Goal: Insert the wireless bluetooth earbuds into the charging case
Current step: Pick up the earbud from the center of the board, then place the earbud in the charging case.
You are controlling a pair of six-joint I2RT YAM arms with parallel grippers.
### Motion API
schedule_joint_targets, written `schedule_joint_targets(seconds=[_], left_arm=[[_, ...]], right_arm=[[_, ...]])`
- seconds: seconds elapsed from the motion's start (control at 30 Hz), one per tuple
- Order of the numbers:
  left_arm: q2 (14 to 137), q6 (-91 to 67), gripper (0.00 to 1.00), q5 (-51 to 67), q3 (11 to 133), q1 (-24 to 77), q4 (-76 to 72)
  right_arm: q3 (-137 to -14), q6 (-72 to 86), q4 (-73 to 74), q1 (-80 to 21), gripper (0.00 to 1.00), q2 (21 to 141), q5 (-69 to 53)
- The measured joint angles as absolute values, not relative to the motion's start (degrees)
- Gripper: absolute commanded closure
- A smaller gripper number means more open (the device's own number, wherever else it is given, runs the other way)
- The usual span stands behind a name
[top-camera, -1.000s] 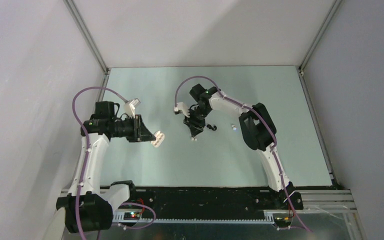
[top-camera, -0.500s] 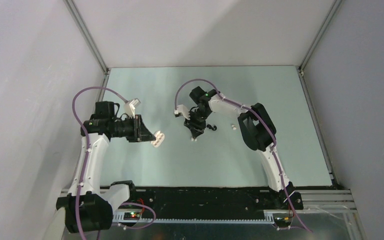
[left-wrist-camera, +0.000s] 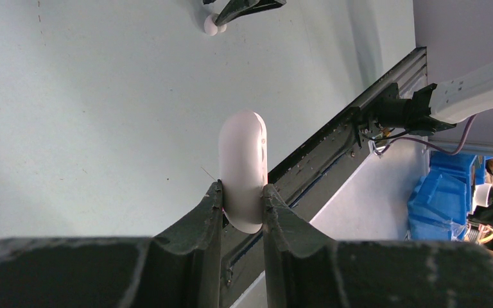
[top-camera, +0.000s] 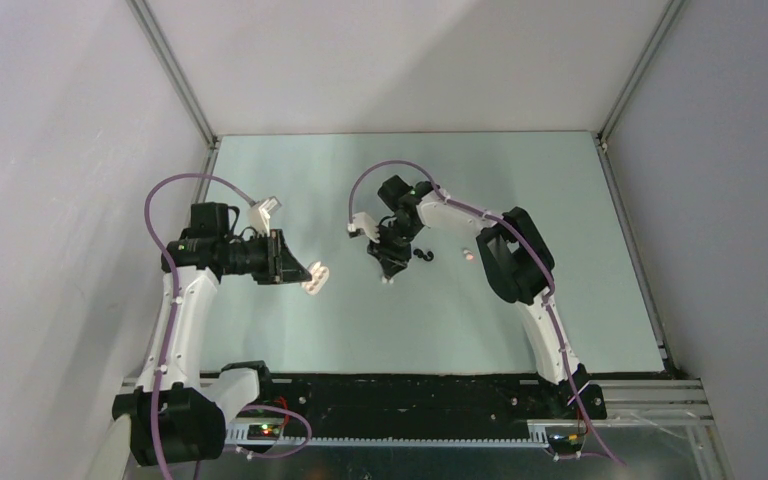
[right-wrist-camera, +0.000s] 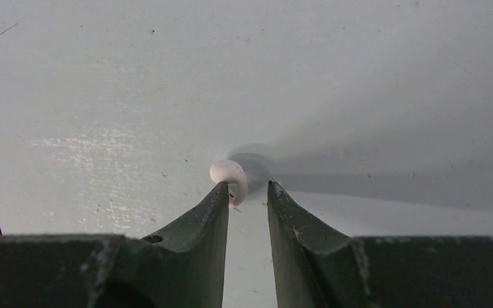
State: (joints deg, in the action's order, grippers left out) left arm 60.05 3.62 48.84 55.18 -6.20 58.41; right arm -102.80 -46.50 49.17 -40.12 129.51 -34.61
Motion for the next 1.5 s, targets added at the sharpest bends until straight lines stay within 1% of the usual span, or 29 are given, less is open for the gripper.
schedule_joint_targets(seconds=[0.1, 0.23, 0.4, 0.43, 0.53, 0.77, 0.93, 1.2, 1.37, 1.5], left_arm=[[60.07, 3.64, 1.00, 48.84, 55.18, -6.20, 58.41], [60.14, 3.68, 1.00, 48.86, 55.18, -6.22, 58.41], [60.38, 3.95, 1.00, 48.86, 55.18, -6.22, 58.41], [60.38, 4.01, 1.00, 48.86, 55.18, -6.22, 58.41], [60.38, 4.05, 1.00, 48.86, 55.18, -6.24, 58.41], [60.51, 4.10, 1.00, 48.97, 55.18, -6.28, 58.41], [64.16, 5.02, 1.00, 49.15, 56.40, -4.23, 58.39], [77.10, 7.11, 1.00, 47.97, 70.11, 6.63, 57.21], [85.17, 7.79, 1.00, 47.44, 79.94, 13.26, 55.59], [88.29, 8.01, 1.00, 47.40, 84.14, 17.17, 54.33]], right_arm=[[-102.65, -46.48, 49.41, -40.34, 0.69, 129.40, -34.79], [-102.32, -46.09, 49.87, -40.56, 0.76, 129.14, -35.05], [-102.21, -45.76, 50.83, -40.82, 0.87, 129.05, -35.48], [-102.21, -45.63, 50.92, -40.82, 0.91, 129.03, -35.57], [-102.21, -45.69, 51.09, -40.82, 1.00, 128.88, -35.81], [-99.50, -47.48, 51.11, -40.82, 1.00, 125.69, -36.42], [-93.49, -54.74, 51.92, -40.82, 1.00, 113.97, -36.71], [-92.25, -70.04, 56.49, -41.85, 1.00, 91.55, -33.21], [-92.25, -73.45, 57.71, -44.53, 1.00, 86.24, -28.27], [-92.12, -73.65, 56.95, -47.62, 1.00, 85.03, -23.53]])
